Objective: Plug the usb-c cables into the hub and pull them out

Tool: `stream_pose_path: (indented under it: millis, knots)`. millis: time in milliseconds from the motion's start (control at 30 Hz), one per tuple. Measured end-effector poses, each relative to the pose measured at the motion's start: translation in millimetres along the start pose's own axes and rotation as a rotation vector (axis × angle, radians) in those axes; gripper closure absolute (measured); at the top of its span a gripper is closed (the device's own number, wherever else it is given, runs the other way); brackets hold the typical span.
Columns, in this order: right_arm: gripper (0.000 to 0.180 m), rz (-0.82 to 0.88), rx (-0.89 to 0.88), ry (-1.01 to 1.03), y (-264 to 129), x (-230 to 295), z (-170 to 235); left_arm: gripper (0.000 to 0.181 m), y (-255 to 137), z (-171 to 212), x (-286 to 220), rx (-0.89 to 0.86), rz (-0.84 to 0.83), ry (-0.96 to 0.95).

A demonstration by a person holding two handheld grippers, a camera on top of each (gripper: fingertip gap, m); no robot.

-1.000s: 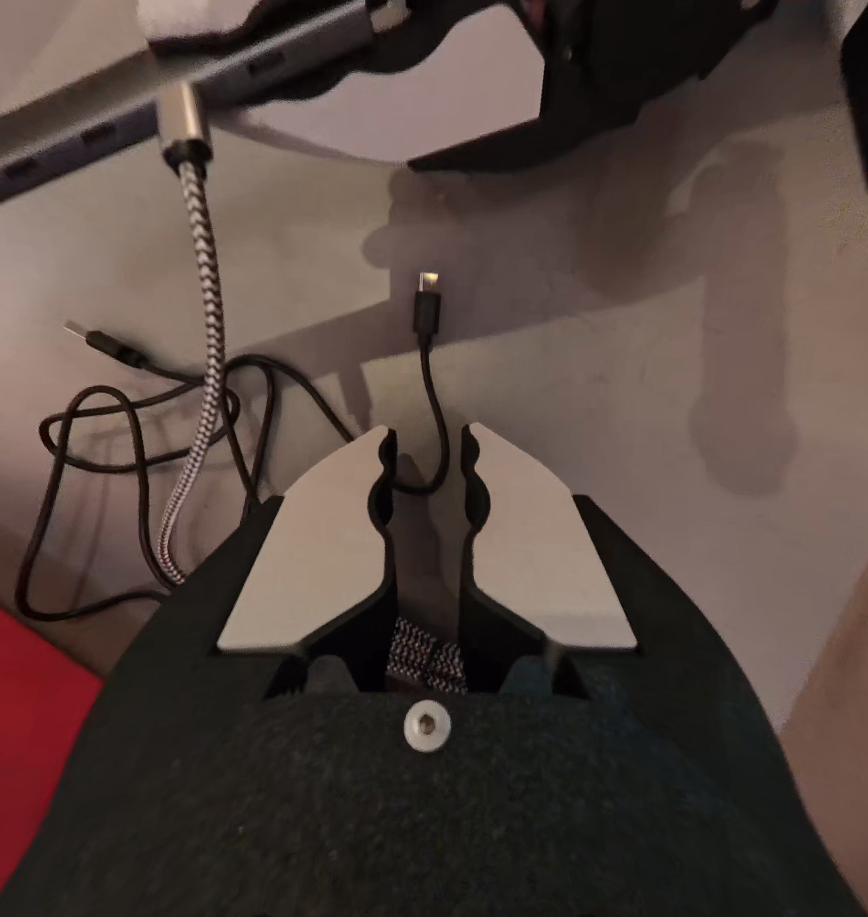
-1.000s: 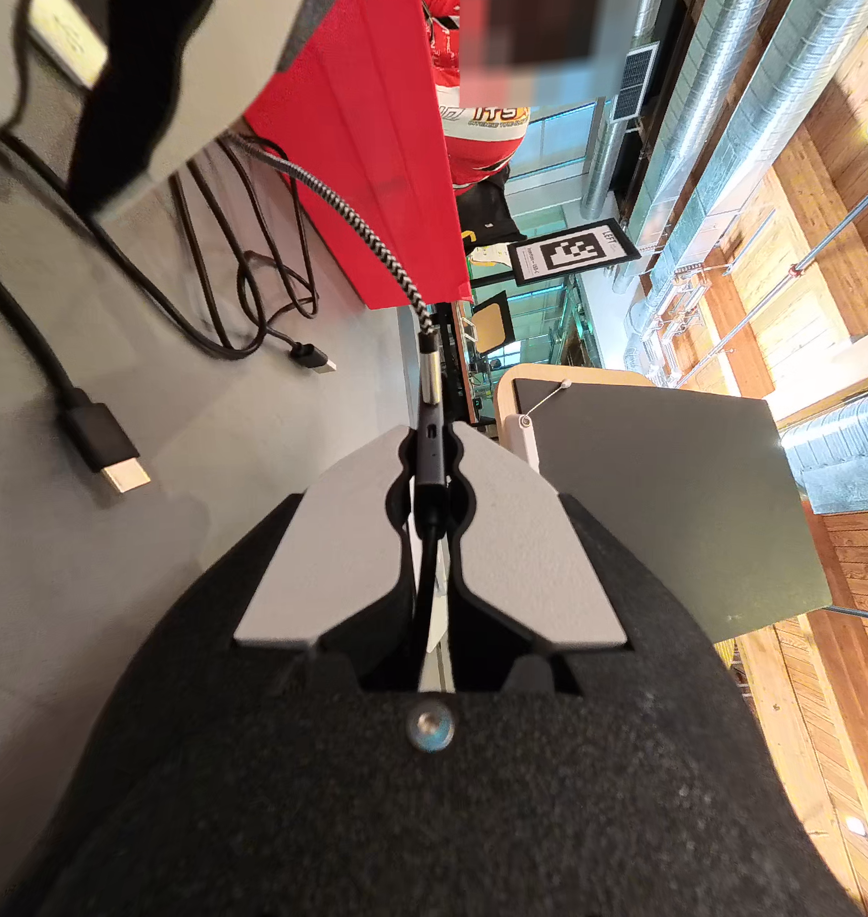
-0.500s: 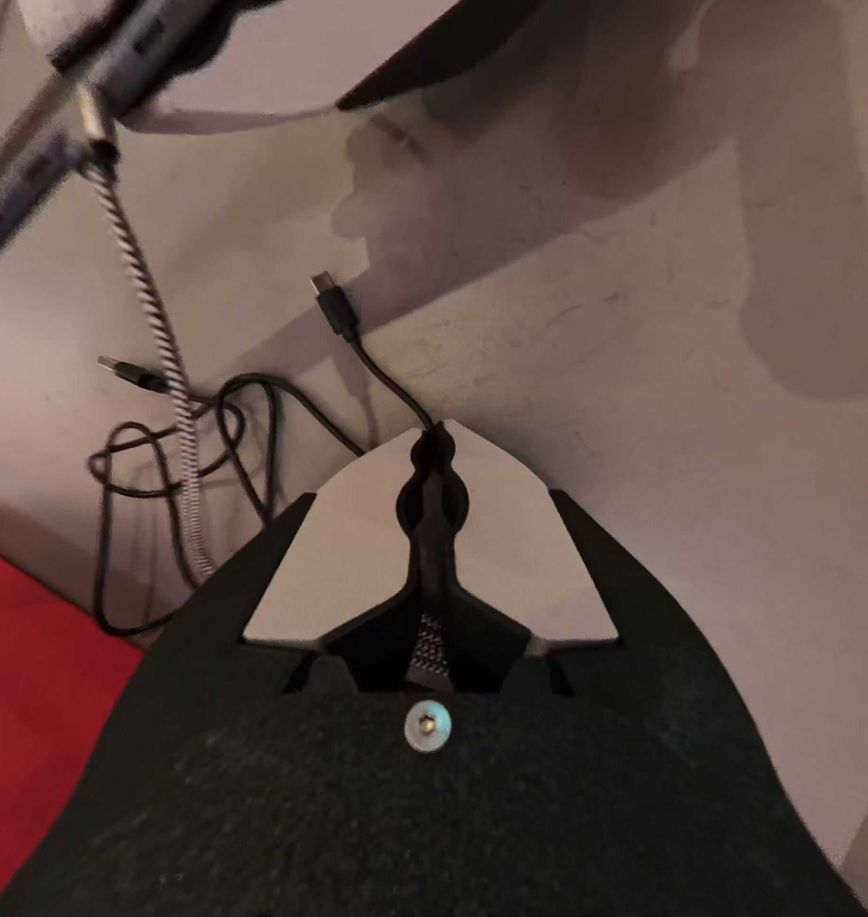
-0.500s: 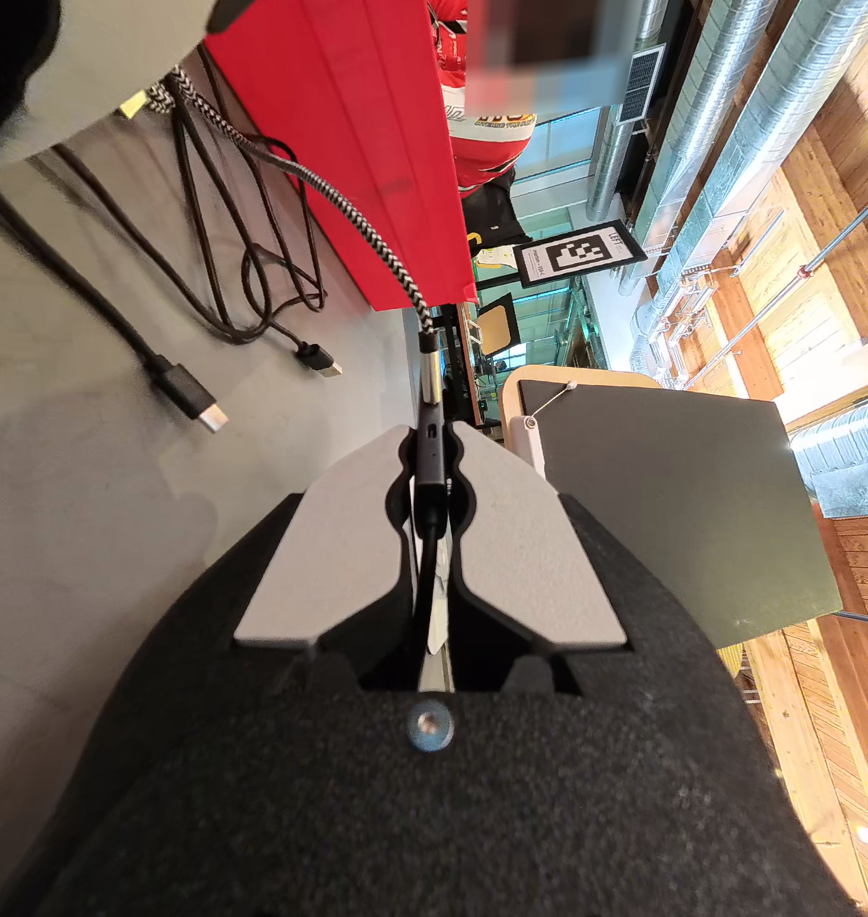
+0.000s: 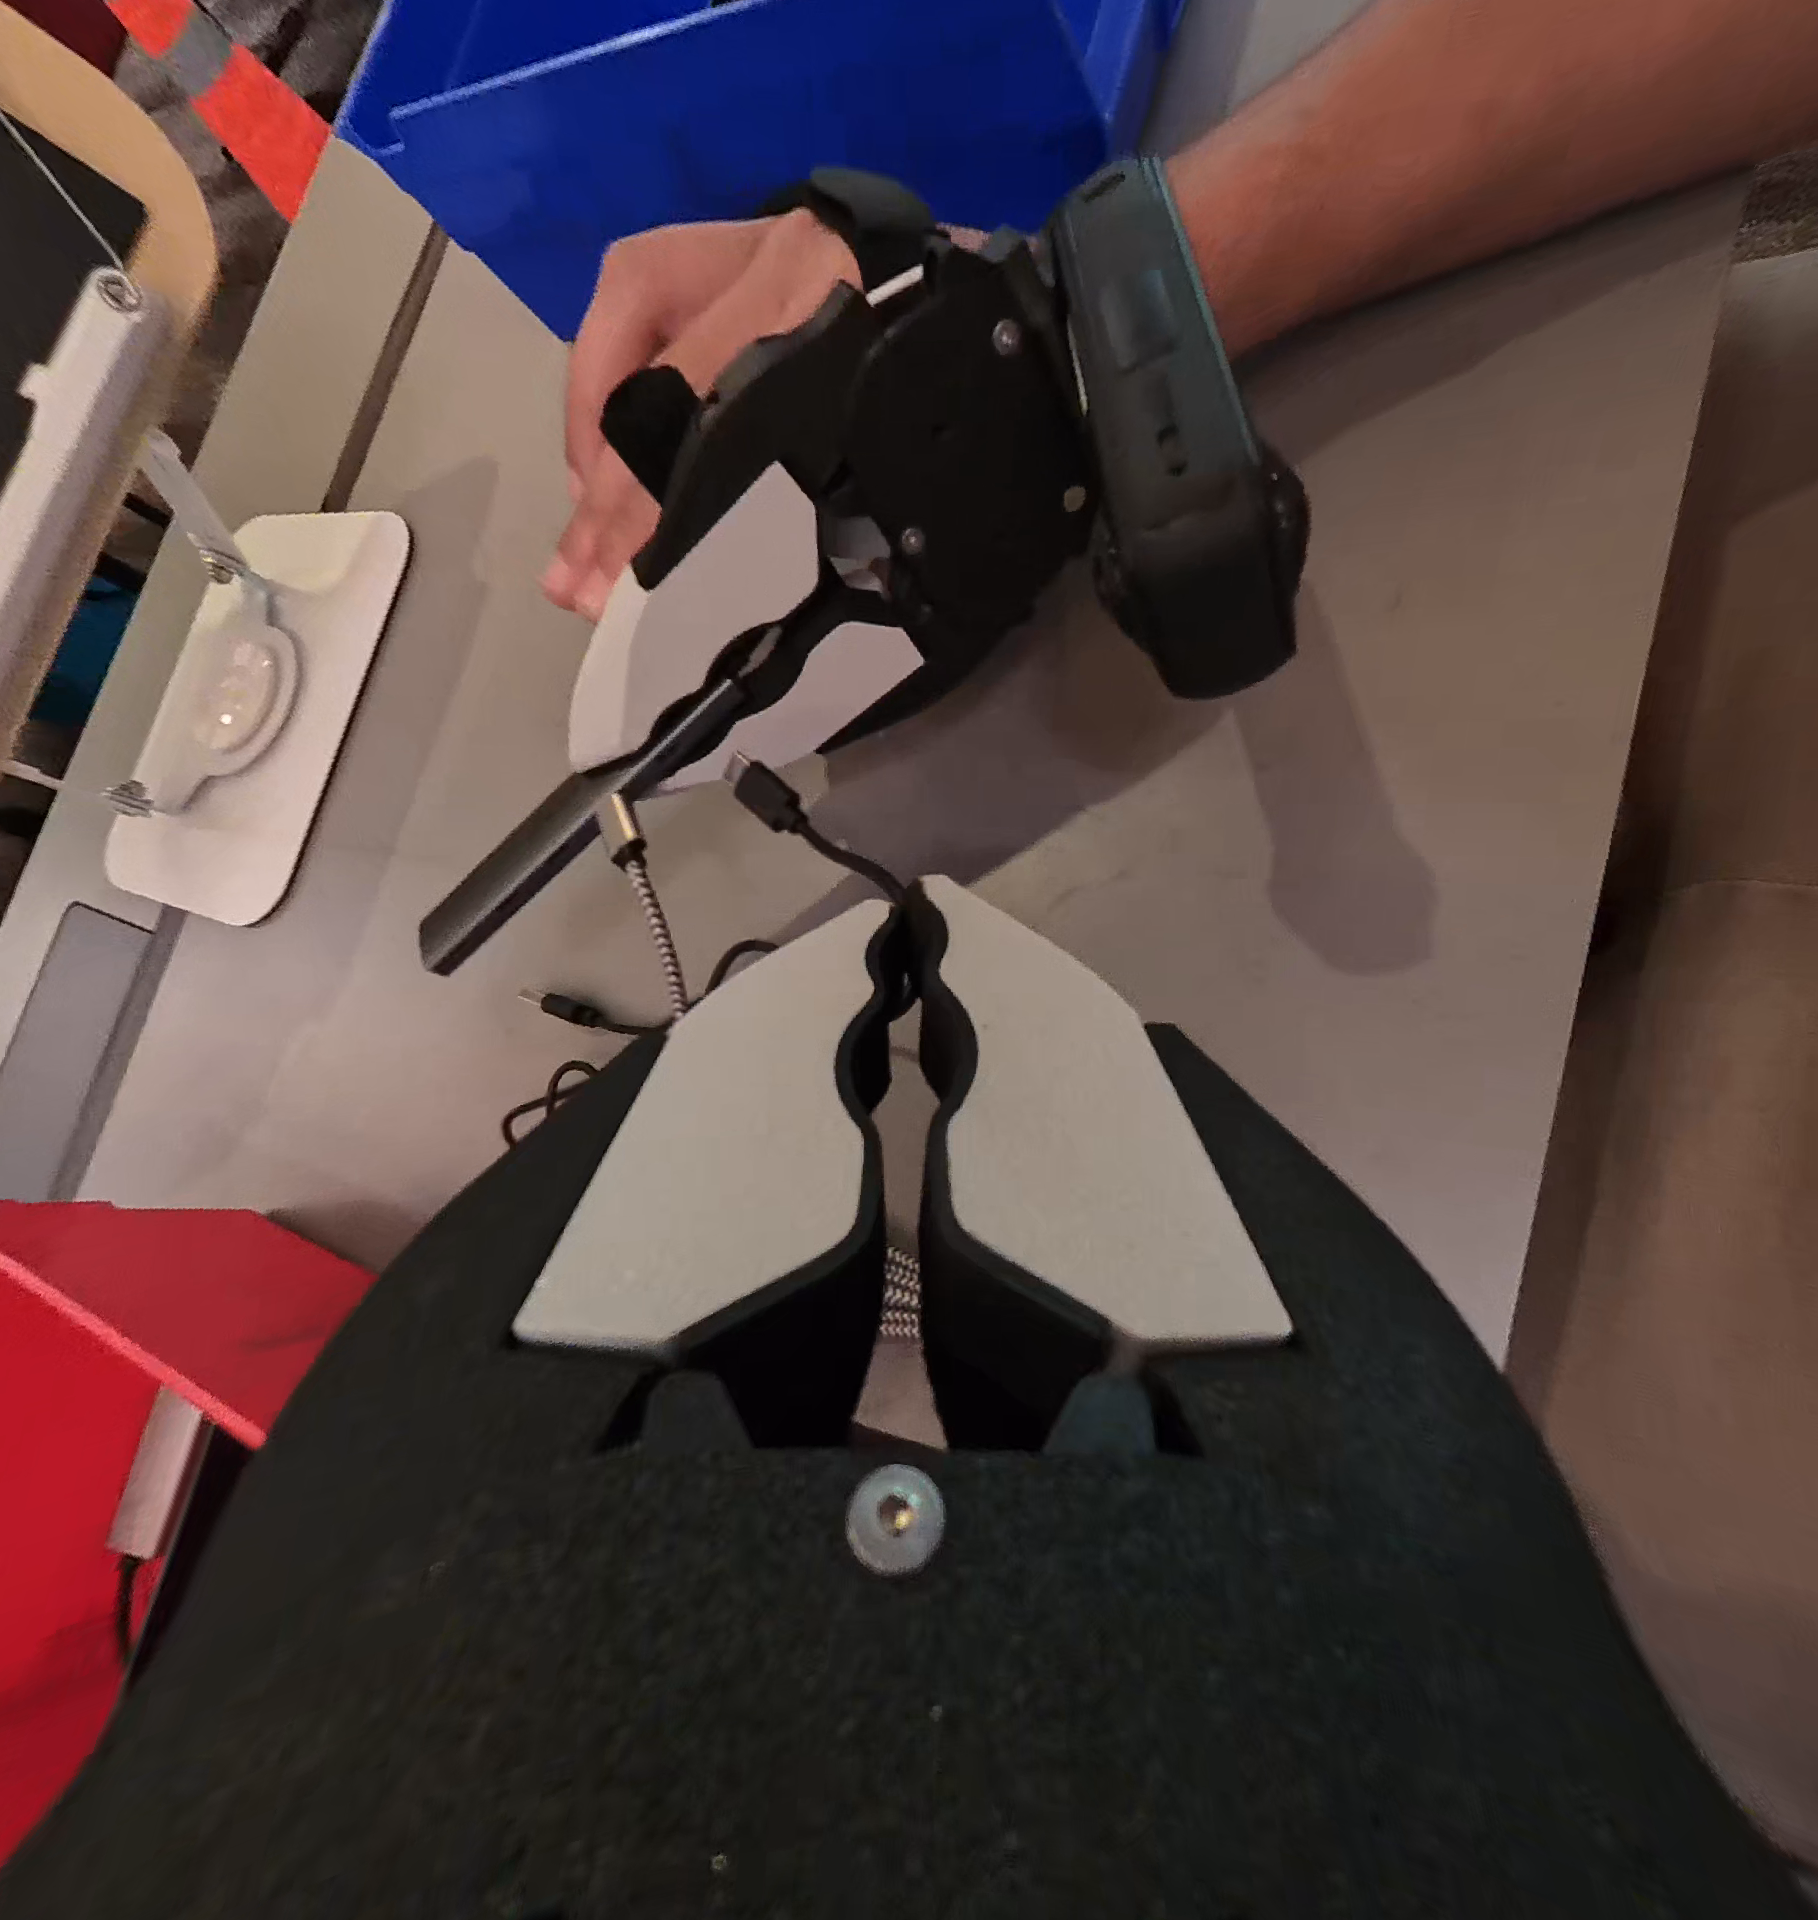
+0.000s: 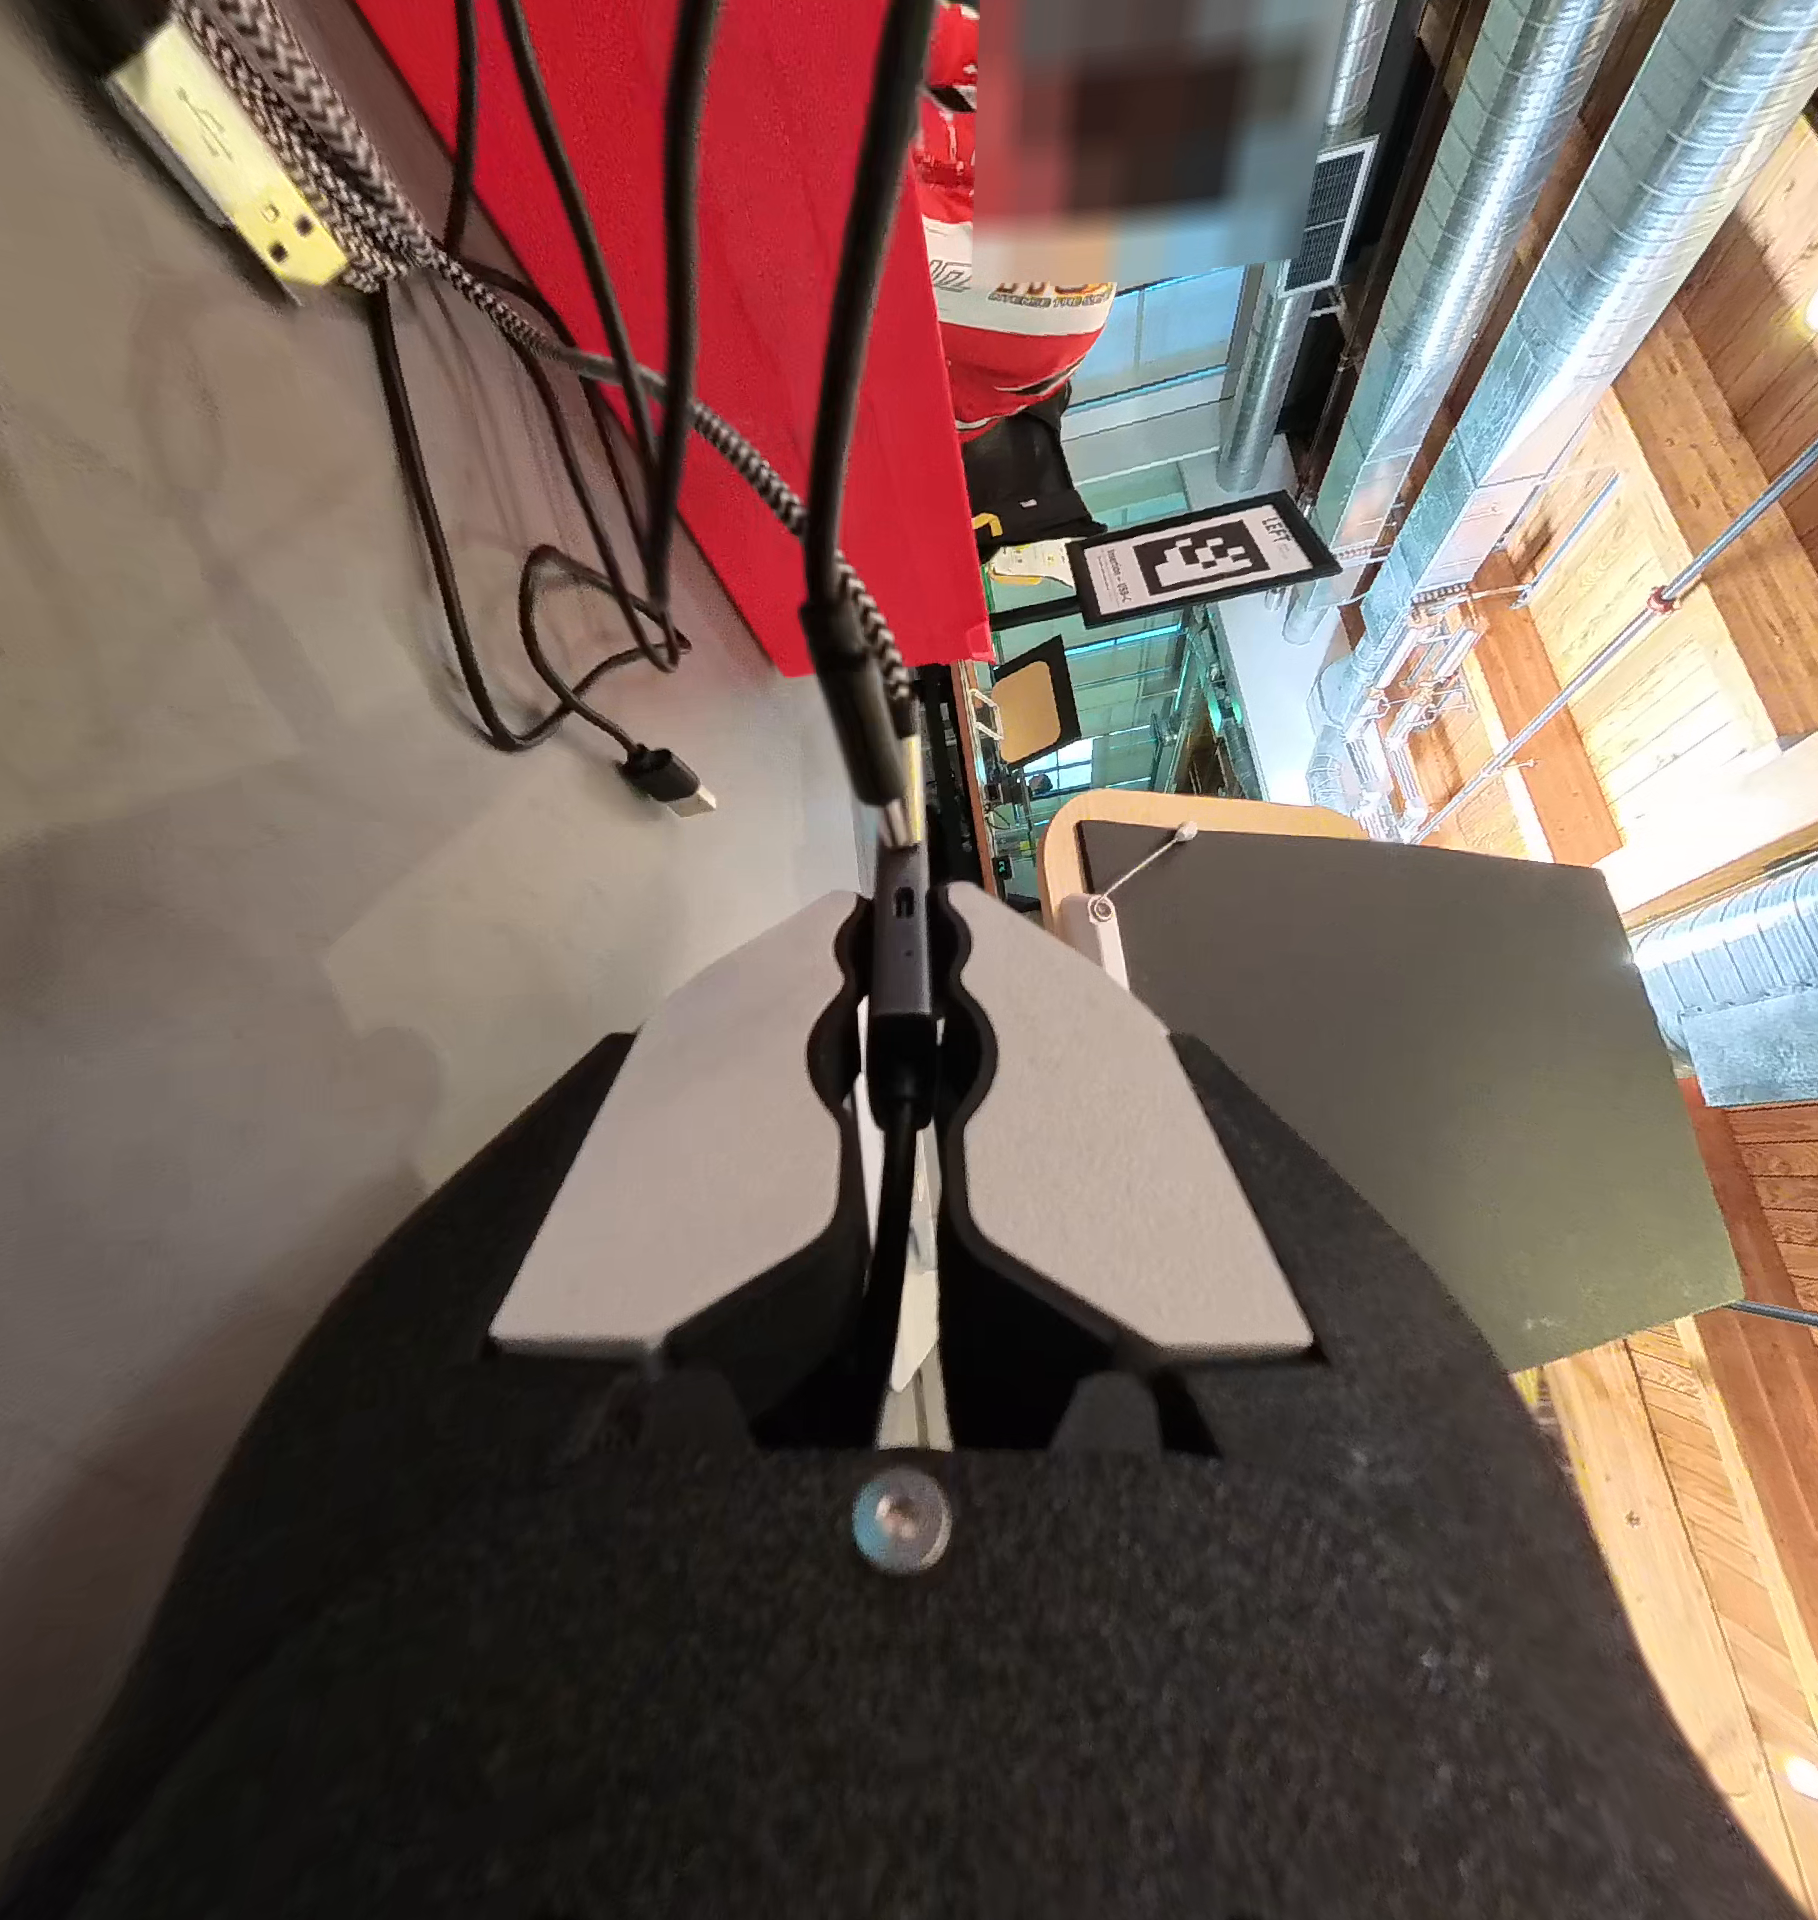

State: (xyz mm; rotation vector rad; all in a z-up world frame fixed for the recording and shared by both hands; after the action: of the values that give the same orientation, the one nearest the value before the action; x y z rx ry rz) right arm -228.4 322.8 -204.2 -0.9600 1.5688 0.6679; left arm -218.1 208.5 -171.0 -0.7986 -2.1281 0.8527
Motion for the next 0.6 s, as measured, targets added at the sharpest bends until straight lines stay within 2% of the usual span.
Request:
stream_pose_path:
  millis: [600]
  knots:
    - [0.171,-0.011,-0.026,-0.014,-3,5,-12,0.181,1,4,12,0.018,-0.090,0.052]
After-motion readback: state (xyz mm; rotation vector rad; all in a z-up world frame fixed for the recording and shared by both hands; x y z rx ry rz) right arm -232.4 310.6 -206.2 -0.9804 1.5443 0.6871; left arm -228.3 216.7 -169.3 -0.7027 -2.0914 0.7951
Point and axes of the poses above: each gripper's, where its closed fingertips meet, y out along the fingers, z out of its underside, x = y × z across the jaws, the point moved 1 cm from there along -y, back along the fingers, and after that the axes turned 10 degrees about x, right-handed, at the moved point
